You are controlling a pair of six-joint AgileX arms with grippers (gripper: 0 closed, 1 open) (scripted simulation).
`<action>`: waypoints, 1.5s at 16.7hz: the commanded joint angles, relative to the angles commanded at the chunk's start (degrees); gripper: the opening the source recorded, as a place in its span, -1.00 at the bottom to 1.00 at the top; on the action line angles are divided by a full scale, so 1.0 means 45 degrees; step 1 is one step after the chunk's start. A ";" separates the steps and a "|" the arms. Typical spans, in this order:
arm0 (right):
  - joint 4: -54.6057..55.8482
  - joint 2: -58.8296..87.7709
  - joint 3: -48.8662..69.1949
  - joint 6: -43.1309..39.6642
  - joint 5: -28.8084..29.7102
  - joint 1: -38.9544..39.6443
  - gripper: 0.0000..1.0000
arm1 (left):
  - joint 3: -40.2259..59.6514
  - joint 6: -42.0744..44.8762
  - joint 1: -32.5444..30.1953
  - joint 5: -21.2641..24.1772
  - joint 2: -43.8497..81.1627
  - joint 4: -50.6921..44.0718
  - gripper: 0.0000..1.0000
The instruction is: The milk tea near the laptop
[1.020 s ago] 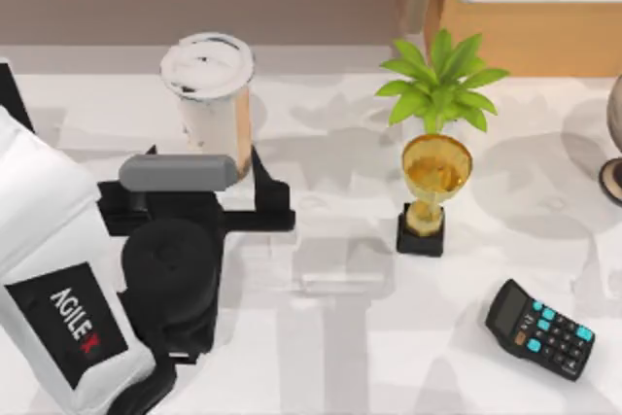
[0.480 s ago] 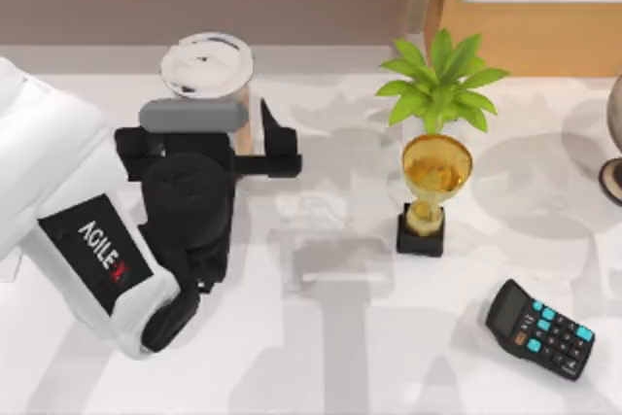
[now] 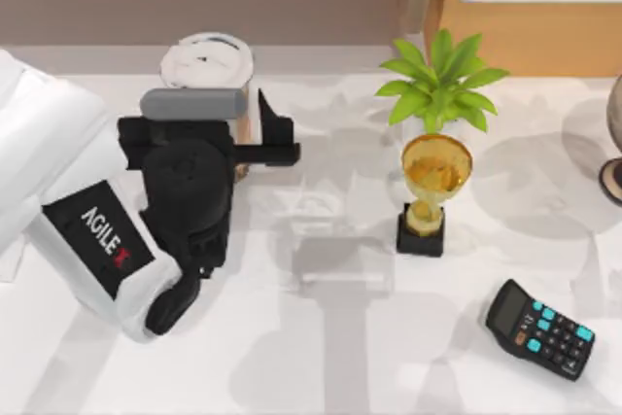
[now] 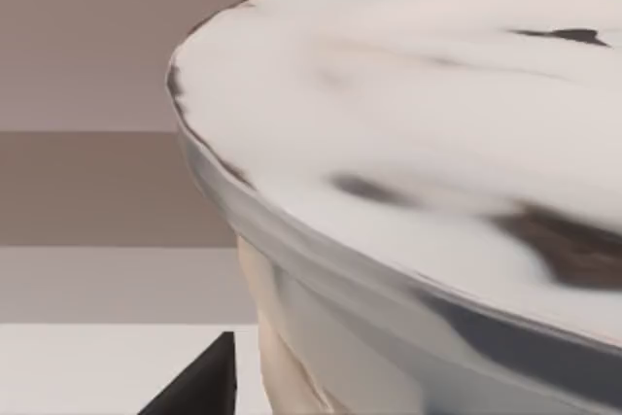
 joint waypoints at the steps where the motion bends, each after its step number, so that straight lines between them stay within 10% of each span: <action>1: 0.0000 0.0000 0.0000 0.0000 0.0000 0.0000 1.00 | 0.0000 0.0000 0.0000 0.0000 0.0000 0.0000 0.55; 11: 0.0000 0.0000 0.0000 0.0000 0.0000 0.0000 1.00 | 0.0000 0.0000 0.0000 0.0000 0.0000 0.0000 -0.96; 25: 0.0000 0.0000 0.0000 0.0000 0.0000 0.0000 1.00 | -0.0025 0.0019 -0.0027 0.0000 -0.0350 -0.0311 -1.00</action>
